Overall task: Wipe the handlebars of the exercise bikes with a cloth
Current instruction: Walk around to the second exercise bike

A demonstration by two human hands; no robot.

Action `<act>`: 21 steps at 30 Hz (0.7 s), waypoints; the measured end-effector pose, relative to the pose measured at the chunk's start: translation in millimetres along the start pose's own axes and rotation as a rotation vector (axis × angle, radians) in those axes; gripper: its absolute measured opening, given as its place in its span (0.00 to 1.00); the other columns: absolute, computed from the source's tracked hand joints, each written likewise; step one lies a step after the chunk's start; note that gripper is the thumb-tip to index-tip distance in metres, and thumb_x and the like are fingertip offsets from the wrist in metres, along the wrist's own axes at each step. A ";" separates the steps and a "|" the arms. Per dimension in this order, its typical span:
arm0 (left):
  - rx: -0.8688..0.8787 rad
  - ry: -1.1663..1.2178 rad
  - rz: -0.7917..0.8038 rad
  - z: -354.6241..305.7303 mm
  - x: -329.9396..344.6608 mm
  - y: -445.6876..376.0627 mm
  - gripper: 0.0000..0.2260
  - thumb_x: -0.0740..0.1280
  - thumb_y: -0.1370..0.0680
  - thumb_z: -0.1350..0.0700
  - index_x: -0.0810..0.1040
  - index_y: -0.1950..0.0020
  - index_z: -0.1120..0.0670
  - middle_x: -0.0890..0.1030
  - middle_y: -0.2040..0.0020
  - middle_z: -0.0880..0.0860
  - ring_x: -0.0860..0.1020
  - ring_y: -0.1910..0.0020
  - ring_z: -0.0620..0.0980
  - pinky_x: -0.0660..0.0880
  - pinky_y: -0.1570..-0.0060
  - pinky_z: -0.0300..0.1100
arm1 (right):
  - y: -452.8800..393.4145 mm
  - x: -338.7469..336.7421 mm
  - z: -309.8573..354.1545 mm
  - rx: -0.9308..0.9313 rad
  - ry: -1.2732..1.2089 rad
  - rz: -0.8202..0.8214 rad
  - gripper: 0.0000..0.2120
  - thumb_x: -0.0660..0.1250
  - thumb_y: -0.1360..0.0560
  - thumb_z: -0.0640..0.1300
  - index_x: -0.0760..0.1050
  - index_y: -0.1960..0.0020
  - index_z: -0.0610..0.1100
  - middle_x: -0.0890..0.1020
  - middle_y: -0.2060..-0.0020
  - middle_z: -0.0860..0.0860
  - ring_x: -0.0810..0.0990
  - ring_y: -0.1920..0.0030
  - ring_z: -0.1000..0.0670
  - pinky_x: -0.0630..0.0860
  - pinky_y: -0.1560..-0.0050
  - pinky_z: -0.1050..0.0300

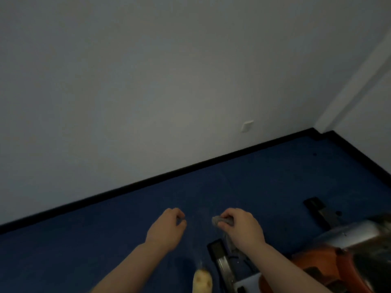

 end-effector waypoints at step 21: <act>0.456 -0.154 0.313 -85.6 -90.2 -324.3 0.08 0.62 0.22 0.50 0.76 0.46 0.48 0.76 0.46 0.48 0.76 0.51 0.45 0.74 0.47 0.43 | -200.2 -56.7 62.4 0.461 -0.244 -0.403 0.06 0.68 0.27 0.53 0.79 0.51 0.54 0.80 0.53 0.59 0.77 0.53 0.58 0.77 0.53 0.57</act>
Point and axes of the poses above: each hand's wrist, its own y-axis away from the middle knuckle, its own x-axis out of the palm, z = x × y, the point moved 1 cm from there along -y, towards the middle knuckle
